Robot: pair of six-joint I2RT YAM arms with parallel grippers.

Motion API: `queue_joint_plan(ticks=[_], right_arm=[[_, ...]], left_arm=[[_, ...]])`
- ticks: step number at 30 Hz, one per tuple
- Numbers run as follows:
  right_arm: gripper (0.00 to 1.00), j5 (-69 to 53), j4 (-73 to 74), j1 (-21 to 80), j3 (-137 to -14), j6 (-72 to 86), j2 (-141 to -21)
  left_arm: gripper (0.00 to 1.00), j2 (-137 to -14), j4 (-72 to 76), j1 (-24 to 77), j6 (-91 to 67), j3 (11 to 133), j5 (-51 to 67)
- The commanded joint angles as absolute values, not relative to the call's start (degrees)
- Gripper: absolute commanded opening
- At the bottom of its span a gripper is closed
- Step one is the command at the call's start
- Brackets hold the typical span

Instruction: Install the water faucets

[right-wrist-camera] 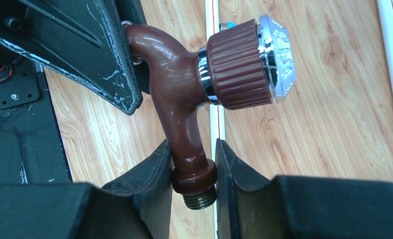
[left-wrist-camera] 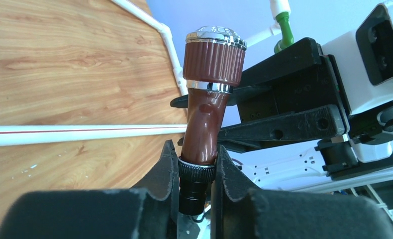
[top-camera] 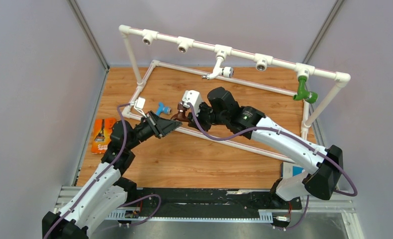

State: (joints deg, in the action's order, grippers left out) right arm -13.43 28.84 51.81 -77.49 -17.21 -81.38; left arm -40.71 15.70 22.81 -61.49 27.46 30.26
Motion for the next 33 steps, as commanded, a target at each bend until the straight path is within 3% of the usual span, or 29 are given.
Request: queue_joint_plan(ticks=[1,8,10,12,14,18,33], right_arm=[[0.00,-13.27,25.84,51.42,-77.25,-16.26,-81.03],[0.00,-13.97,26.02,51.15,-77.78,-17.23,-80.68],[0.00,-14.24,26.01,51.24,-77.70,-17.31,-80.68],[0.00,-14.24,25.93,51.24,-77.70,-17.31,-80.60],[0.00,-14.24,26.02,51.15,-77.78,-17.31,-80.68],[0.00,-14.41,26.02,51.24,-77.78,-17.31,-80.51],[0.00,-18.10,26.02,51.24,-77.43,-18.37,-80.51]], left_arm=[[0.00,-38.94,19.69,23.03,-63.01,27.60,29.97],[0.00,-36.74,17.58,22.94,-65.48,27.69,23.38],[0.11,-37.00,17.75,23.03,-65.39,27.69,23.64],[0.34,-37.35,18.71,23.03,-65.74,27.60,24.87],[0.44,-37.70,19.42,23.03,-66.18,27.69,25.40],[0.53,-37.88,20.04,23.03,-66.62,27.69,25.58],[0.54,-40.25,23.55,23.03,-67.41,27.95,25.05]])
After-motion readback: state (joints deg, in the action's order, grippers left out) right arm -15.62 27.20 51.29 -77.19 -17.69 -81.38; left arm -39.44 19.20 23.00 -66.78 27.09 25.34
